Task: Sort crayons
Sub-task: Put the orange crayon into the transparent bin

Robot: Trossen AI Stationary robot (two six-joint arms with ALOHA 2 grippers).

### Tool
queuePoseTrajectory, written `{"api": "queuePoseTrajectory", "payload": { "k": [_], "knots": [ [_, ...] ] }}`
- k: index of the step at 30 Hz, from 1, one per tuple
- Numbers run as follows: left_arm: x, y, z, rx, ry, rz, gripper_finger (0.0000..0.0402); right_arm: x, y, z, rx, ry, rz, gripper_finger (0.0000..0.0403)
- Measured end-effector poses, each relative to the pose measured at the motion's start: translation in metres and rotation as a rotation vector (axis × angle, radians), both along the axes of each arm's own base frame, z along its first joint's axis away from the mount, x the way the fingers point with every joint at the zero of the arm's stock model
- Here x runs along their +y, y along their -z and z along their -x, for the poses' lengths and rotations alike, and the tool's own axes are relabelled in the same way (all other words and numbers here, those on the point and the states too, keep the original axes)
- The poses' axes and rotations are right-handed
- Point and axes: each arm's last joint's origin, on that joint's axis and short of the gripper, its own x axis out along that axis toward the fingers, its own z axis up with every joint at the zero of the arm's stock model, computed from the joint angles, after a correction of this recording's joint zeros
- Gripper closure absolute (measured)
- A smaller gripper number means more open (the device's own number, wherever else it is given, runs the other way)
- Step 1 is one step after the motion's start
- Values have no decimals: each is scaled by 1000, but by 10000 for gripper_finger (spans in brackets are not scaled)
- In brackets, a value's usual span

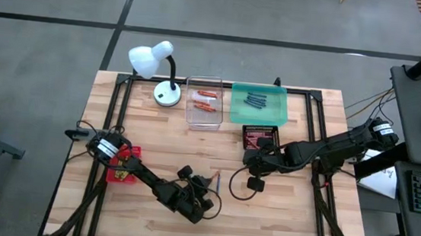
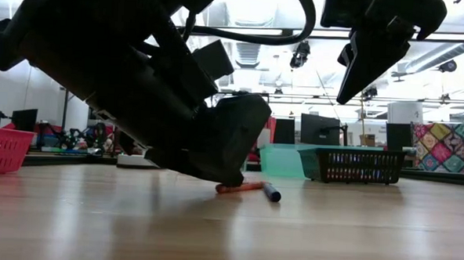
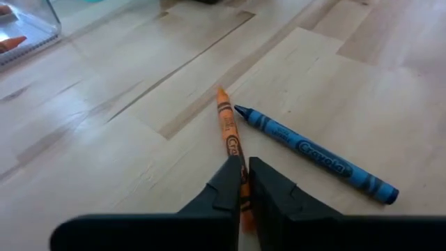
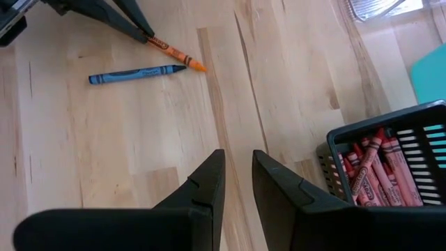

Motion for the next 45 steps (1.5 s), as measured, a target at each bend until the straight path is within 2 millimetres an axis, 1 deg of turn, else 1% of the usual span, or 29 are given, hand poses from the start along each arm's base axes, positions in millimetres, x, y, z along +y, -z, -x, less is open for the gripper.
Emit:
{"api": "queuePoseTrajectory", "payload": {
  "k": [6,8,11,16,19,24,30,33,37,41,45],
  "knots": [
    [1,-3,2,5,-7,-12,399,0,0,0,-2,0,0,337],
    [3,-7,4,25,-6,-21,400,0,0,0,-4,0,-1,339],
    [6,-19,10,66,-5,-40,401,0,1,0,-8,-4,20,339],
    [11,-51,19,50,-36,-126,401,0,6,-2,-47,-30,37,337],
    [12,-69,26,59,-26,-170,401,0,10,-3,-73,-51,41,341],
    [11,-102,36,78,49,-238,401,1,15,-5,-116,-93,56,344],
    [14,-133,47,104,131,-325,401,3,19,-12,-235,-167,86,338],
    [21,-134,58,101,131,-349,401,3,22,-13,-281,-190,97,337],
    [31,-122,73,59,122,-333,401,4,25,-15,-374,-215,109,341],
    [36,-112,81,-31,135,-302,401,4,27,-16,-475,-246,133,344],
    [37,-104,86,-92,225,-275,401,4,29,-17,-552,-268,155,342]
  ]
}}
